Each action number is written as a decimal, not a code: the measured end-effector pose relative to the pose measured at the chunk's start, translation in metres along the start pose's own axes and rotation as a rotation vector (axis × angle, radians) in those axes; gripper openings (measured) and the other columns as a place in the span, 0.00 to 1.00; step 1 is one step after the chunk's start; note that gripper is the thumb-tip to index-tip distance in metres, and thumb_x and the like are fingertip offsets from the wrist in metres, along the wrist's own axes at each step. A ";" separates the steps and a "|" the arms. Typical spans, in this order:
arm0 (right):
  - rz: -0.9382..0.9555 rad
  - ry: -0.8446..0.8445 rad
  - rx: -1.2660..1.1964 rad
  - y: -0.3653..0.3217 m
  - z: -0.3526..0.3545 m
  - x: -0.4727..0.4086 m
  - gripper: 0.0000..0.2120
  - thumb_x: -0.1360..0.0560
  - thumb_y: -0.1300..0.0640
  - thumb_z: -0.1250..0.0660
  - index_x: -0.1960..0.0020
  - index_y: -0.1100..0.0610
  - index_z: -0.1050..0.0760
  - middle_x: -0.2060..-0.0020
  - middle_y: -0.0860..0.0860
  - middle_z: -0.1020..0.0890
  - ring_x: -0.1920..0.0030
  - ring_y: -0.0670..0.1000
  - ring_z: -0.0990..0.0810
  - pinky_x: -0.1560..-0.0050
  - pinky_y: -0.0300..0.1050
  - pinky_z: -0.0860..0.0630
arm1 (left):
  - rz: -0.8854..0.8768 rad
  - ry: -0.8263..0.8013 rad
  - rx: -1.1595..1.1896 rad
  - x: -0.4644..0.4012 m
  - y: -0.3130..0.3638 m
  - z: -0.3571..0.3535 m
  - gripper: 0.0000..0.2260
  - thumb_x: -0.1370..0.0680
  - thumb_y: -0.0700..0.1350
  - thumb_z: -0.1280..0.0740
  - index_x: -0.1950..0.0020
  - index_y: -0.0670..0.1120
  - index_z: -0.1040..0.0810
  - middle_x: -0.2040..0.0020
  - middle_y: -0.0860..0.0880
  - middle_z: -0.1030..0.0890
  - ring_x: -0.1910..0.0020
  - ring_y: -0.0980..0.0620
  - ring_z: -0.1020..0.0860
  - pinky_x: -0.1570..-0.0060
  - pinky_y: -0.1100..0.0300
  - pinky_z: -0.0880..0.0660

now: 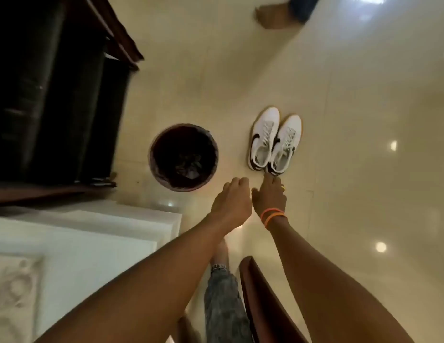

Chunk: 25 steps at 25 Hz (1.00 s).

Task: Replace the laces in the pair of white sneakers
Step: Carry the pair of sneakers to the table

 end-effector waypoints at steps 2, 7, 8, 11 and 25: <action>-0.038 0.007 -0.004 0.026 -0.041 -0.056 0.28 0.25 0.57 0.34 0.28 0.55 0.40 0.35 0.59 0.32 0.37 0.62 0.28 0.46 0.56 0.27 | 0.002 -0.029 0.003 -0.059 -0.008 -0.045 0.20 0.20 0.40 0.39 0.29 0.43 0.37 0.32 0.43 0.32 0.35 0.43 0.31 0.44 0.51 0.29; -0.085 -0.072 0.123 0.088 -0.140 -0.173 0.39 0.27 0.59 0.33 0.24 0.46 0.50 0.29 0.62 0.43 0.26 0.65 0.44 0.37 0.72 0.36 | 0.014 -0.091 0.009 -0.176 -0.032 -0.130 0.26 0.21 0.38 0.38 0.25 0.43 0.43 0.32 0.41 0.34 0.35 0.40 0.31 0.43 0.48 0.27; -0.081 -0.094 0.137 0.095 -0.148 -0.184 0.40 0.26 0.58 0.32 0.24 0.44 0.51 0.27 0.62 0.46 0.25 0.65 0.50 0.36 0.75 0.40 | 0.024 -0.082 0.035 -0.189 -0.033 -0.135 0.26 0.22 0.37 0.38 0.25 0.43 0.43 0.32 0.40 0.34 0.35 0.40 0.31 0.42 0.48 0.27; -0.056 -0.154 0.114 0.107 -0.170 -0.216 0.33 0.25 0.53 0.32 0.27 0.42 0.45 0.29 0.63 0.43 0.26 0.67 0.48 0.38 0.76 0.40 | 0.048 -0.086 0.092 -0.221 -0.040 -0.158 0.26 0.22 0.37 0.37 0.26 0.42 0.42 0.32 0.40 0.33 0.36 0.40 0.30 0.42 0.47 0.27; 0.106 0.100 -0.014 0.050 -0.026 -0.112 0.05 0.25 0.59 0.33 0.50 0.59 0.24 0.55 0.61 0.23 0.52 0.64 0.23 0.57 0.53 0.23 | -0.008 -0.019 0.368 -0.135 0.003 -0.033 0.31 0.24 0.39 0.34 0.25 0.50 0.42 0.35 0.43 0.30 0.39 0.44 0.28 0.40 0.49 0.27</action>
Point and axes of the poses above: each hand's wrist, its own x-axis away from the middle knuckle, its own z-axis out of the back of the hand, y = z × x, the point moved 9 cm from there along -x, towards the middle knuckle
